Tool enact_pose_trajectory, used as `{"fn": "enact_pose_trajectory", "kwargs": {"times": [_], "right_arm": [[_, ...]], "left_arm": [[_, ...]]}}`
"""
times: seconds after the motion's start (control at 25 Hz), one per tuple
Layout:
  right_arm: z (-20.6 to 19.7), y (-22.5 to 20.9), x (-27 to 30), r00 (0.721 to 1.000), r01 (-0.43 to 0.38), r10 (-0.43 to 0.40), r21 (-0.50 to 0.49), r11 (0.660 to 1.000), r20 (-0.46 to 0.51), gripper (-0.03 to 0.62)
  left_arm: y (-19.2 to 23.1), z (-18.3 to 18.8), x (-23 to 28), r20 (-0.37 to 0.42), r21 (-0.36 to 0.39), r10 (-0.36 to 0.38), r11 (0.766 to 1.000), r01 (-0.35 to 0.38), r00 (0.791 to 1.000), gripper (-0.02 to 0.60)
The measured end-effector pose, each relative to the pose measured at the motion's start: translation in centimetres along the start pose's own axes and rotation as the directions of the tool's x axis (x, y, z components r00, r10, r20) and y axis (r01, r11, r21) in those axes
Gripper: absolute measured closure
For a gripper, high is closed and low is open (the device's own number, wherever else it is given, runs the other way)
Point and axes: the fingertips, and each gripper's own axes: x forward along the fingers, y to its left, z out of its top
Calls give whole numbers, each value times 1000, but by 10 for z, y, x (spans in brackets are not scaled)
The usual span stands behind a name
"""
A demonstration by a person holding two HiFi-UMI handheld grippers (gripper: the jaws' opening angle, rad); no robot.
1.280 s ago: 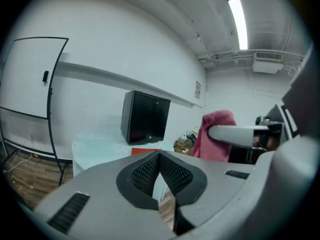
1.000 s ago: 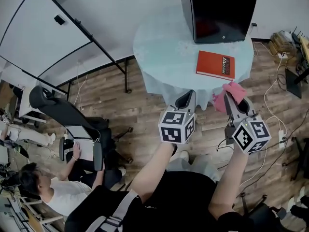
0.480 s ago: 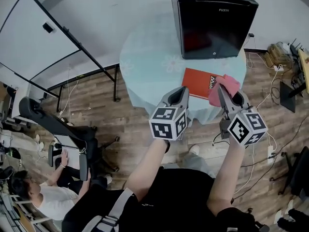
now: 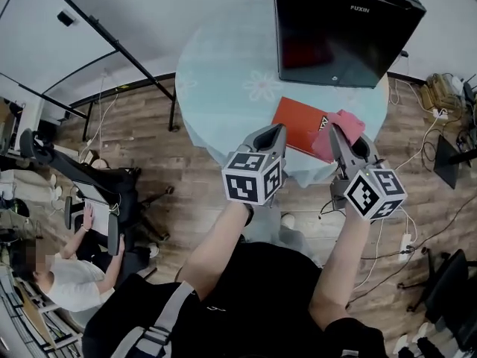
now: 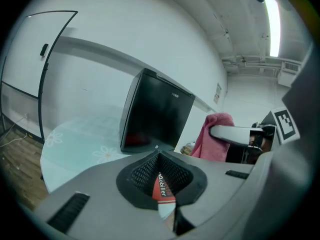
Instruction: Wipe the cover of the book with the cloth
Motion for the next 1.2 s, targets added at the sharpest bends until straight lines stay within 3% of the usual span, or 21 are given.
{"fn": "enact_pose_trajectory", "kwargs": {"times": [0.28,0.48,0.76,1.2], "right_arm": [[-36,-39,51,992,37,-28,69,997,-126,502],[-58,-67,94,980,54,-27,131,990,-196,502],[-106,-57,158,942,29,32,177,984,-334,502],[-139,-78,231,918,85,5,209,974,-395,502]], "left_arm": [[24,-19,53,-113,-45,7,999,-12,994,568],[38,-34,94,-191,-78,-28,997,13,981,568],[79,-55,128,-281,-159,-28,987,-18,959,568],[129,-68,167,-348,-183,-22,982,-45,937,568]]}}
